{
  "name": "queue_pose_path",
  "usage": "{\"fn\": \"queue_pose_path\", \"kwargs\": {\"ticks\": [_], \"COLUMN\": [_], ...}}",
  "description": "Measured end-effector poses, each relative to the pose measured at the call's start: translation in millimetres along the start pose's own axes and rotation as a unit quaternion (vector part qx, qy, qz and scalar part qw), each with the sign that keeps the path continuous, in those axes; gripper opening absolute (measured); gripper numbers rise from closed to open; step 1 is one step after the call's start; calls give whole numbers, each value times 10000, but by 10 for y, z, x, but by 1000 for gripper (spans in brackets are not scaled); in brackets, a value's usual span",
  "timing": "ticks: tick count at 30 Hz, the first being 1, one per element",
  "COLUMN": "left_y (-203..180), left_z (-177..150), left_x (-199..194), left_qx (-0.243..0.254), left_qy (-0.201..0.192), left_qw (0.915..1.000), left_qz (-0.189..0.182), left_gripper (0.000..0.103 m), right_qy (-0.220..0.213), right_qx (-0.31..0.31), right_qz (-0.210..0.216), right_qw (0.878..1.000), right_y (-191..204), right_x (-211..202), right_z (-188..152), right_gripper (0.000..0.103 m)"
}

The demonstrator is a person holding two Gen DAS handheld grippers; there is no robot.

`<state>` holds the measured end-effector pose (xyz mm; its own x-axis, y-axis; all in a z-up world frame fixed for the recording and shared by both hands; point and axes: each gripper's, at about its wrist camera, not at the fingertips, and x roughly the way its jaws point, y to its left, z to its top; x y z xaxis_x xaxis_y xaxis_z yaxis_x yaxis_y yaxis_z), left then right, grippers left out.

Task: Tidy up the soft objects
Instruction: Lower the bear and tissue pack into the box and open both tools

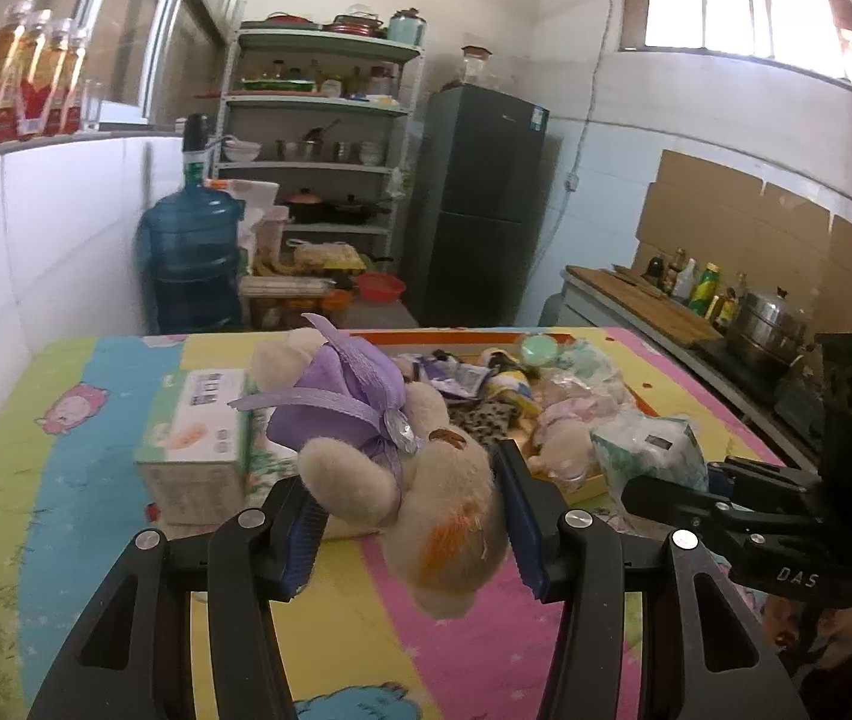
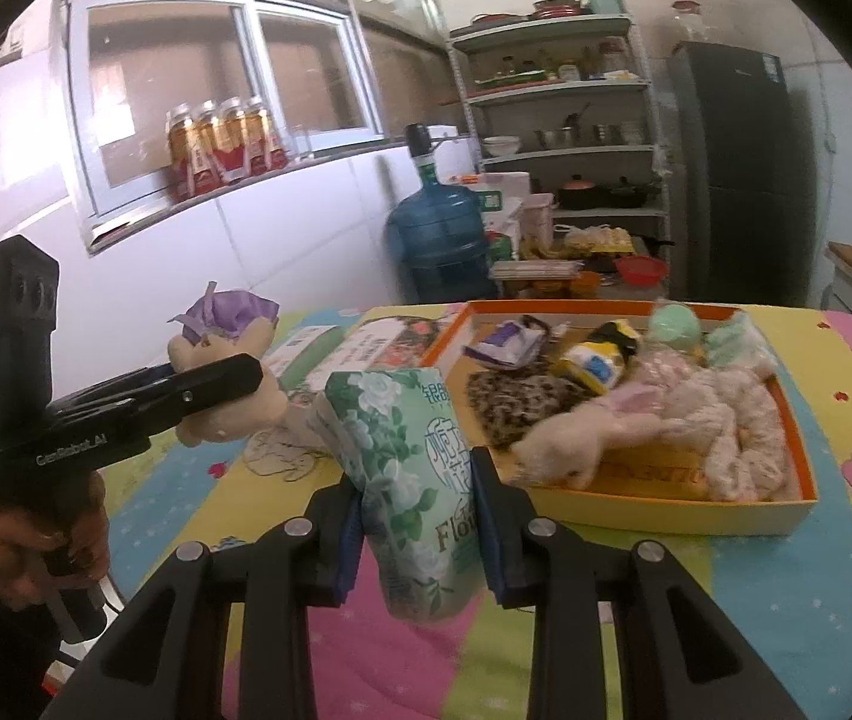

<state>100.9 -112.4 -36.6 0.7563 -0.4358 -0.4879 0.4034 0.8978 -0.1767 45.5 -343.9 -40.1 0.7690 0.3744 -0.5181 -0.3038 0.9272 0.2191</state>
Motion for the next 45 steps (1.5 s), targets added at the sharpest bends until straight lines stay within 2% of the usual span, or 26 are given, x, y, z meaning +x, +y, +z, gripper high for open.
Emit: {"fn": "queue_pose_path", "kwargs": {"ticks": [12,20,36,45], "left_y": [-344,-490,-727,-747], "left_z": [73,128,274,315], "left_x": [423,744,1303,1492], "left_qx": [147,156,151,114], "left_qy": [177,288,433,482], "left_qw": [9994,9990,9987,9987], "left_qz": [-249,-298,-237,-124], "left_gripper": [54,54,54,54], "right_qy": [-33,2,-90,-197], "right_qx": [315,320,226,42], "right_qz": [-279,-300,-215,-102], "right_qw": [9991,9990,9995,9997], "right_y": [-486,-727,-1128,-1178], "right_x": [-21,65,198,315], "right_z": [-46,6,333,546], "right_gripper": [33,33,33,33]}}
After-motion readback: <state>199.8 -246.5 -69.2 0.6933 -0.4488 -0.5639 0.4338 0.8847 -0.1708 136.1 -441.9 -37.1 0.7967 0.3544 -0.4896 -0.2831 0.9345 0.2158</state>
